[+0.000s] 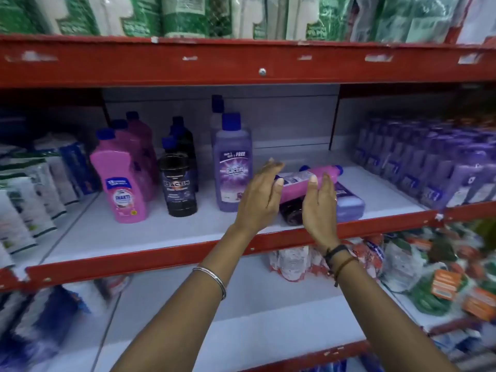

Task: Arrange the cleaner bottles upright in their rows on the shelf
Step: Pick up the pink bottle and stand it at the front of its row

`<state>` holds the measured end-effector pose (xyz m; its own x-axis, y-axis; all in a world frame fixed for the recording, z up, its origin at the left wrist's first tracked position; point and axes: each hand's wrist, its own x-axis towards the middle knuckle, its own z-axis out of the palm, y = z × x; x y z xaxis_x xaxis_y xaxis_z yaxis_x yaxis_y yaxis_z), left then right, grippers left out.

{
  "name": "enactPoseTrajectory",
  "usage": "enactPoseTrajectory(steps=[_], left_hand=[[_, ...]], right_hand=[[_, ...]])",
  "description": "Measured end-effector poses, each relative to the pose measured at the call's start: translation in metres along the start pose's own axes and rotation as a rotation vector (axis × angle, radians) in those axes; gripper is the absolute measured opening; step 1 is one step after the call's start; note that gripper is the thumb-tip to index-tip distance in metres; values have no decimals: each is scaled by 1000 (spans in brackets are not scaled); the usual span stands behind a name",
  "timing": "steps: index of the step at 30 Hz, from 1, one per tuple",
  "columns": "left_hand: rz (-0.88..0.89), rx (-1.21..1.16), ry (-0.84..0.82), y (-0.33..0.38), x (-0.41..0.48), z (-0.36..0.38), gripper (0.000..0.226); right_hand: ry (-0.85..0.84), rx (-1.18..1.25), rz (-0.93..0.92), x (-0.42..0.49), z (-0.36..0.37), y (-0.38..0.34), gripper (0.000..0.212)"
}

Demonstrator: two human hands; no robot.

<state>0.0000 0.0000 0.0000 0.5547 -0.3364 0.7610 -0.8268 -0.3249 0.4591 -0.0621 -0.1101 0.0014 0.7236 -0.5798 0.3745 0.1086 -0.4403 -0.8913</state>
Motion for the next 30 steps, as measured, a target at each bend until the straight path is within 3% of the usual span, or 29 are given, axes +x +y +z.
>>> enactPoseTrajectory(steps=[6,8,11,15,21,22,25,30], left_hand=[[-218,-44,-85,-9,28,43,37],[-282,-50,-141,-12,49,51,35],[-375,72,-347,-21,80,62,33],[-484,128,-618,-26,104,65,33],[-517,-71,-465,-22,97,56,5],[-529,-115,-436,-19,94,52,7],[-534,-168,-337,-14,88,34,44],[-519,-215,-248,-5,66,-4,37]], right_hand=[[-40,31,158,34,-2,24,82],[-80,11,189,44,-4,29,70],[-115,23,193,56,-7,39,35],[-113,111,206,65,-4,51,20],[-76,279,233,67,3,53,17],[-62,300,227,66,3,52,16],[-24,312,157,56,2,43,13],[-25,367,52,27,14,16,18]])
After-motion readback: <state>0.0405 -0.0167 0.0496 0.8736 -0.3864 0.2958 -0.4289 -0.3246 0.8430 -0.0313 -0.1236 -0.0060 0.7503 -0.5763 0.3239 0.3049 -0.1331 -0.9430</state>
